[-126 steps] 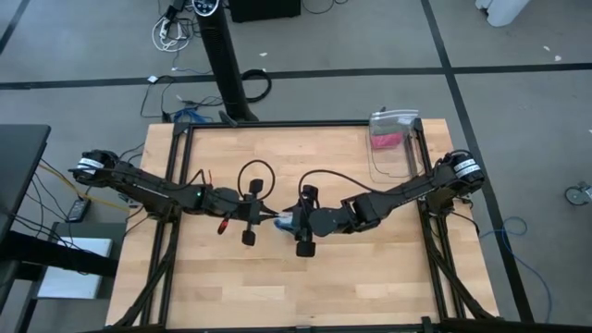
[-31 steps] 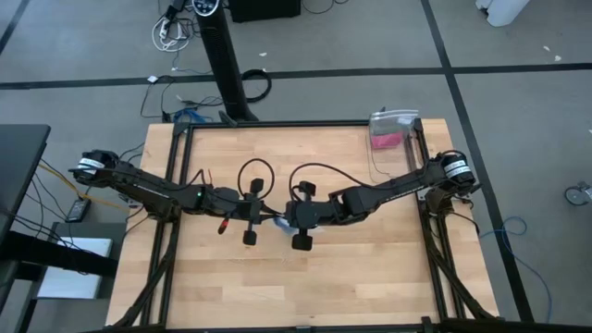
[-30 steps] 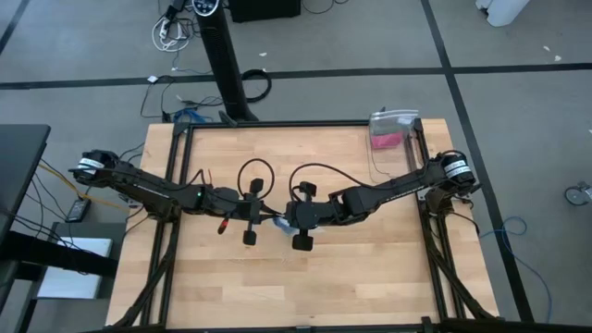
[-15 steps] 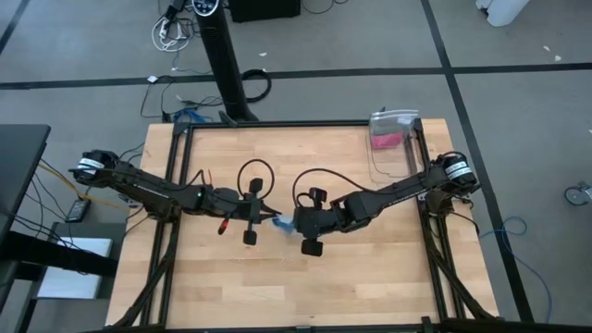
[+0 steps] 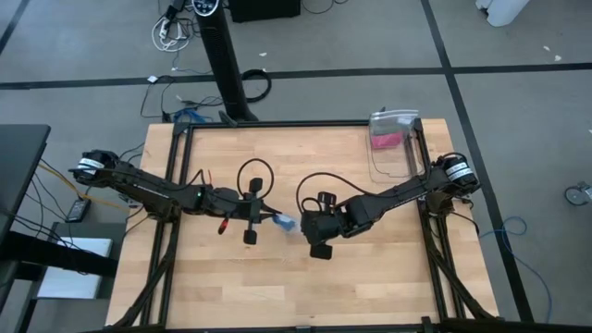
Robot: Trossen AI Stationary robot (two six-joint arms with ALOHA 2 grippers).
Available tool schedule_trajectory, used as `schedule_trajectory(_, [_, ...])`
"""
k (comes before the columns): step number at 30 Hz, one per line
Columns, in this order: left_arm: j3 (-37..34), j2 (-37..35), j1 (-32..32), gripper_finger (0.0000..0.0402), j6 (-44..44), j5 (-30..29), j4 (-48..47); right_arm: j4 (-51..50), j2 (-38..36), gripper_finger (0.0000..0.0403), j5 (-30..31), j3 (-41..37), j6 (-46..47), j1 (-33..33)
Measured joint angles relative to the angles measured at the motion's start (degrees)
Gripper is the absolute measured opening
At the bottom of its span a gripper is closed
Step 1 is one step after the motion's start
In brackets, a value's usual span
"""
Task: Roll bandage
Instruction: Close the transparent zip bag, then put the transparent zip bag with the blue rolled bandage into the transparent bin
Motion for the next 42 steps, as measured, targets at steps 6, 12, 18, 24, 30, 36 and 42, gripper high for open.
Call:
schedule_trajectory(6, [0.0, 0.0, 0.0, 0.0001, 0.0, 0.0, 0.0, -3.9, 0.0, 0.0020, -0.5, 0.0, 2.8, 0.8])
schedule_trajectory(12, [0.0, 0.0, 0.0, 0.0001, 0.0, 0.2, 0.0, -6.4, 0.0, 0.0021, -0.6, 0.0, 4.8, 1.4])
schedule_trajectory(18, [0.0, 0.0, 0.0, 0.0001, -0.1, 0.2, 0.0, -8.2, 0.1, 0.0022, -0.6, 0.0, 5.8, 1.7])
schedule_trajectory(24, [0.0, -0.2, 0.0, 0.0003, -1.6, 0.0, 0.0, -10.5, -0.3, 0.0061, -1.2, 0.5, 7.4, 2.4])
schedule_trajectory(30, [0.0, -0.2, 0.0, 0.0010, -1.7, -0.1, 0.1, -13.6, -0.6, 0.0134, 5.0, 7.7, 8.1, 4.0])
schedule_trajectory(36, [0.0, -0.2, 0.0, 0.0010, -1.5, -0.1, 2.4, -7.9, -0.6, 0.0179, 8.5, 11.1, 3.2, 3.8])
schedule_trajectory(42, [0.0, -0.1, 0.0, 0.0011, -1.3, -0.1, 2.7, -5.4, -0.5, 0.0177, 7.6, 11.0, 0.6, 0.9])
